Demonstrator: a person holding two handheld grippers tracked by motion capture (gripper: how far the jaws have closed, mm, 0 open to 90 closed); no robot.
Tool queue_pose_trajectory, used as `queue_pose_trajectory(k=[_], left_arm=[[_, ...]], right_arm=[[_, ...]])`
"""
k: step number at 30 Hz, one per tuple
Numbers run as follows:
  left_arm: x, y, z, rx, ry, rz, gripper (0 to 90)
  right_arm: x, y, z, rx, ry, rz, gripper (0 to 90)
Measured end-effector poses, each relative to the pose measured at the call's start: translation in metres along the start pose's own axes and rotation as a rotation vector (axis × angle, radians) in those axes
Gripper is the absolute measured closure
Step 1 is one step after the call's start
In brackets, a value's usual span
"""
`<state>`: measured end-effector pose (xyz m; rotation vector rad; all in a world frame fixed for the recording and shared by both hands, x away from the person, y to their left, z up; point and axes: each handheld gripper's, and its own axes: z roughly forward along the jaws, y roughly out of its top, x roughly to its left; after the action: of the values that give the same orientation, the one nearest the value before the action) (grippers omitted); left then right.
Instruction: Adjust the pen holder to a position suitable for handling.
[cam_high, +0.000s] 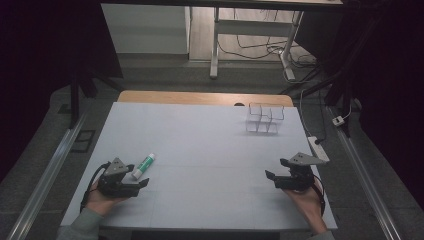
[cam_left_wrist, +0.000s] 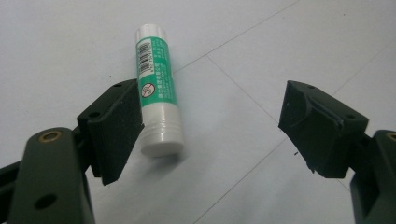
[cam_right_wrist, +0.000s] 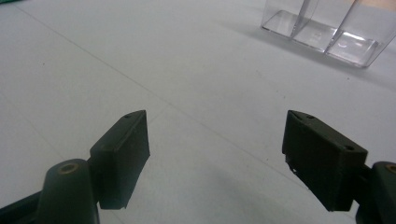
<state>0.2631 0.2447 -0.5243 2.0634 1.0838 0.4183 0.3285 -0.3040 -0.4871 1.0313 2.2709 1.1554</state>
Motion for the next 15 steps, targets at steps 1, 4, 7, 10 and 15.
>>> queue_pose_trajectory(k=[1,4,7,10,15], left_arm=[[0.0,0.0,0.0,0.0,0.001,0.001,21.2],[-0.001,0.0,0.001,0.003,0.0,0.002,21.2],[-0.001,0.0,0.001,0.004,0.001,0.004,21.2],[-0.001,0.0,0.001,0.003,0.001,0.004,21.2],[0.0,0.0,0.001,0.005,-0.002,0.007,21.0]], right_arm=[[-0.001,0.004,0.0,0.002,-0.003,-0.004,22.9],[-0.003,0.008,0.002,0.001,-0.009,-0.005,23.3],[-0.006,0.014,0.005,0.01,-0.009,0.002,23.4],[-0.011,0.021,0.01,0.015,-0.016,0.008,23.9],[-0.016,0.029,0.019,0.035,-0.029,0.018,24.1]])
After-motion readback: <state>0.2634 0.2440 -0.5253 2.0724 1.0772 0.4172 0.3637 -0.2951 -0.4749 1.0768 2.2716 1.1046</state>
